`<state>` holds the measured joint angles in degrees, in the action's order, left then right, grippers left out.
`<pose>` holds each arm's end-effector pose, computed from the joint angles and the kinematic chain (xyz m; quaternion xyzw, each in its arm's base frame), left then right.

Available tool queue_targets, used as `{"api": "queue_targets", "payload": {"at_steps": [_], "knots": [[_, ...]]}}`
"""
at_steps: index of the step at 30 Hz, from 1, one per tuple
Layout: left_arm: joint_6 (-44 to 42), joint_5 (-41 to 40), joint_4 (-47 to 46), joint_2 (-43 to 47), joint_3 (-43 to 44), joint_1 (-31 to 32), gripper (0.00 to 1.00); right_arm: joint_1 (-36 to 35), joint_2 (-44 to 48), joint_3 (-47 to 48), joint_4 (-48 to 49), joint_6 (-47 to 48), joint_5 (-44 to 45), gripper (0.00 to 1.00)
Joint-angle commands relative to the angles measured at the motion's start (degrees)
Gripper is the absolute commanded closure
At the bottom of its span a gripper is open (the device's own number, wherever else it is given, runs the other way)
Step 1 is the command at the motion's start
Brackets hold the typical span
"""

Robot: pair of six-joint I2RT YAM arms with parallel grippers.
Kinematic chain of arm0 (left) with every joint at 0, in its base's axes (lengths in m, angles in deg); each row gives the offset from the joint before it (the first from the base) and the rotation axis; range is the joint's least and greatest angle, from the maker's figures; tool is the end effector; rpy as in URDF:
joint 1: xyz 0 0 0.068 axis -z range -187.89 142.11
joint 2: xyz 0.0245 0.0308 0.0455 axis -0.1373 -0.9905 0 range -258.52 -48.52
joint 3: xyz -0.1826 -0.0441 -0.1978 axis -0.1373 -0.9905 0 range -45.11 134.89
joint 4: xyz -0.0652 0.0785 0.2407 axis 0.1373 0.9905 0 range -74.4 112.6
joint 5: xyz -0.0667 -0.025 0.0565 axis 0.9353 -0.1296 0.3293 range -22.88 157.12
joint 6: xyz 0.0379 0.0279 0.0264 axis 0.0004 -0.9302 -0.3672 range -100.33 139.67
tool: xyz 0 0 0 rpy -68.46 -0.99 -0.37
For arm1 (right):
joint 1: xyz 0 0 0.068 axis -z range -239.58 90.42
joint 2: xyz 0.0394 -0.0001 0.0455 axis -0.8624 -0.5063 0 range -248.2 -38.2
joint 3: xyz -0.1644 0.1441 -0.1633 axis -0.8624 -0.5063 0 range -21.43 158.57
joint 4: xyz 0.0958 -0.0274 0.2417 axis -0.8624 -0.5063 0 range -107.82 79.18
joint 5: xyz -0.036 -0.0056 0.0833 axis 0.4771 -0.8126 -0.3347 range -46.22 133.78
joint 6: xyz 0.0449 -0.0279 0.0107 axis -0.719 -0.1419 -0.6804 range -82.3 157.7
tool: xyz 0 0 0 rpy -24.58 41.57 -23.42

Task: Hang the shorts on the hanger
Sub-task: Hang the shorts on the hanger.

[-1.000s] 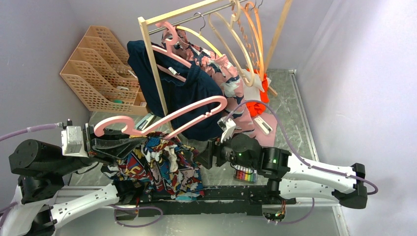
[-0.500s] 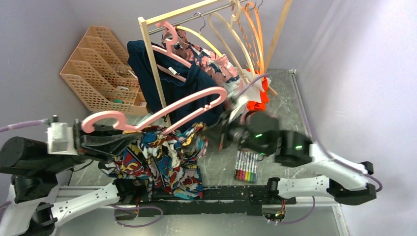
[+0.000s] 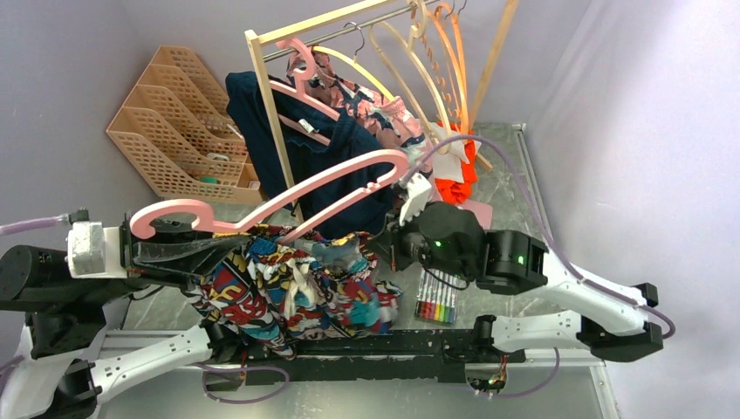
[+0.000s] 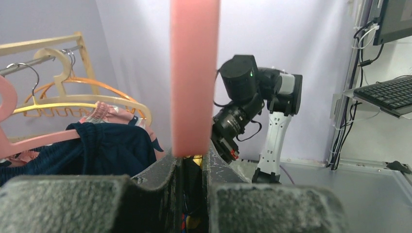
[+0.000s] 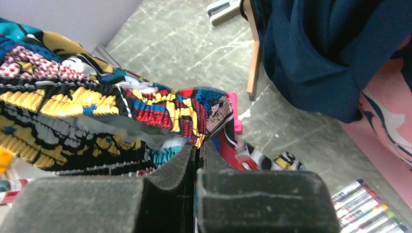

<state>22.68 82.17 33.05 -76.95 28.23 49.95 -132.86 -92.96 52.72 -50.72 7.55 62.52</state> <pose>0.0003 -0.0178 0.5046 0.3363 0.4053 -0.4877 0.6962 0.0628 0.1688 0.4293 -0.2117 0.7881 0.3584 0.4534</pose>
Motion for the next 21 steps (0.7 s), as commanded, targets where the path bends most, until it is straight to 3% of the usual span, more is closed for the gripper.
{"api": "queue_targets", "payload": {"at_steps": [1, 5, 13, 21], "knots": [[-0.50, 0.75, -2.42, -1.98, 4.51, -0.10, 0.93, -0.11, -0.57, 18.92, -2.90, 5.37, -0.91, 1.00], [-1.00, 0.71, -1.07, -3.02, 5.69, -0.06, 0.93, -0.09, 1.83, 26.02, 3.16, 8.90, -2.03, 1.00], [0.42, -1.48, -0.36, 0.86, -0.81, -0.10, 0.93, -0.09, 4.52, 15.44, -3.28, 2.76, 8.36, 1.00], [0.26, -0.21, 4.97, -0.36, -2.37, -0.10, 0.93, -0.07, 0.61, 20.05, -15.43, -3.06, 12.43, 1.00]]}}
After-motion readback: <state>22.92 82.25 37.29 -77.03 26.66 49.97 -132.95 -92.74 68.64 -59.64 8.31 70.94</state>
